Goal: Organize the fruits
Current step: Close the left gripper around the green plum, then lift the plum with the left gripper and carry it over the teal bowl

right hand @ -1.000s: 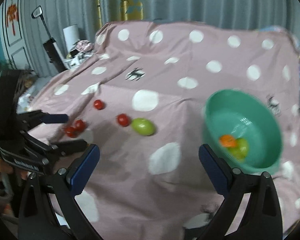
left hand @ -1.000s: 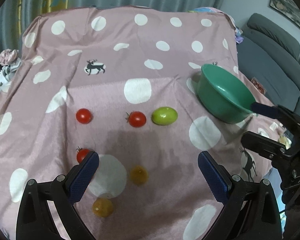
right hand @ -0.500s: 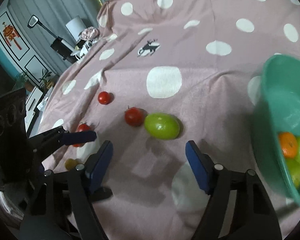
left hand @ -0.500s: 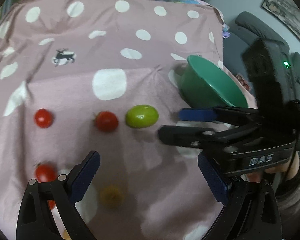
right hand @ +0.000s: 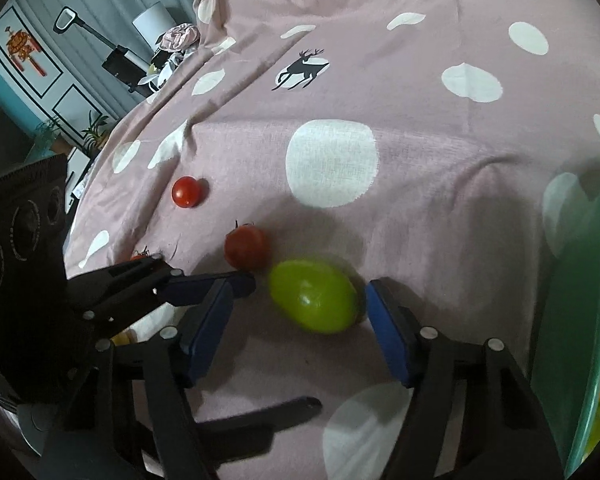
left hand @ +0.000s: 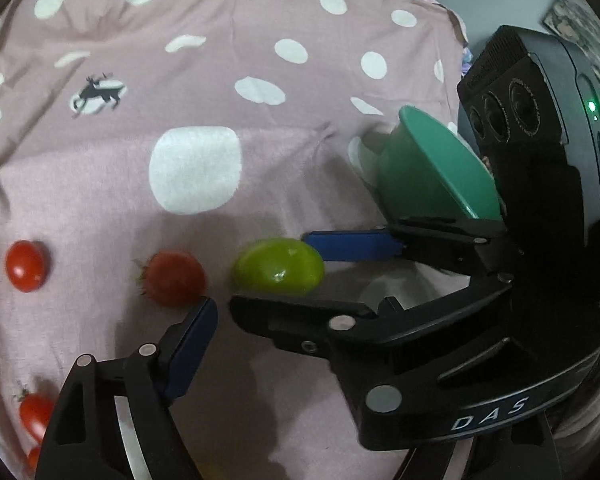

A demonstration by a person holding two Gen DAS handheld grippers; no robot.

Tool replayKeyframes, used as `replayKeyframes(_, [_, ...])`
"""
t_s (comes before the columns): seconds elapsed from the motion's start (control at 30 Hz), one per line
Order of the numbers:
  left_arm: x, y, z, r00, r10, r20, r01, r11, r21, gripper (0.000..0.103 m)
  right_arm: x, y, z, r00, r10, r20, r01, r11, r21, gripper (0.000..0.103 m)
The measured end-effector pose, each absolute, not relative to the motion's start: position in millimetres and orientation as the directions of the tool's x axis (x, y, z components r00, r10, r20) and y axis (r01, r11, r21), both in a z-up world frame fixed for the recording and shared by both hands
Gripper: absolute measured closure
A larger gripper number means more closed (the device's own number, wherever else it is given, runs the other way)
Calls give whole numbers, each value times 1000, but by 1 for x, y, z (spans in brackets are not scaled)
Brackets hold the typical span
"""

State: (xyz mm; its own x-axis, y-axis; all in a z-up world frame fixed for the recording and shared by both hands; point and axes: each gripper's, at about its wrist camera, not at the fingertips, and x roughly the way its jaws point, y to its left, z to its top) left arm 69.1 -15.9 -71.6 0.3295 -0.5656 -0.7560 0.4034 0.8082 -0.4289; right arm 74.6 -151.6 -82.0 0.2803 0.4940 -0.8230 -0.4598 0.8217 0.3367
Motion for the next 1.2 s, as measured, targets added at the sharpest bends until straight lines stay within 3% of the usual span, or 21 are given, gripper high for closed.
replayKeyframes(0.17, [78,-24,-68,348,-513,-785,421,833,-359,20,84,-156,-83,247,478,-843,-448,828,338,51])
replayKeyframes(0.5, [84,-39,-73,312,-493,-812,436,834,-339,22,86,-146,-81,194,471,-861,-487,808,332,60])
replayKeyframes(0.57, [89,-40,-75,307,-471,-827,433,843,-319,27,91,-144,-87,146,494,-857,-472,796,379,64])
replayKeyframes(0.77, [93,-38,-77,312,-444,-840,424,856,-295,39,93,-143,-92,125,519,-845,-451,789,418,65])
replayKeyframes(0.83, [92,-37,-77,306,-444,-842,433,853,-292,50,90,-150,-93,130,537,-834,-433,787,439,65])
replayKeyframes(1.2, [52,-47,-53,337,-455,-825,513,823,-244,50,48,-174,-72,216,587,-780,-416,778,471,66])
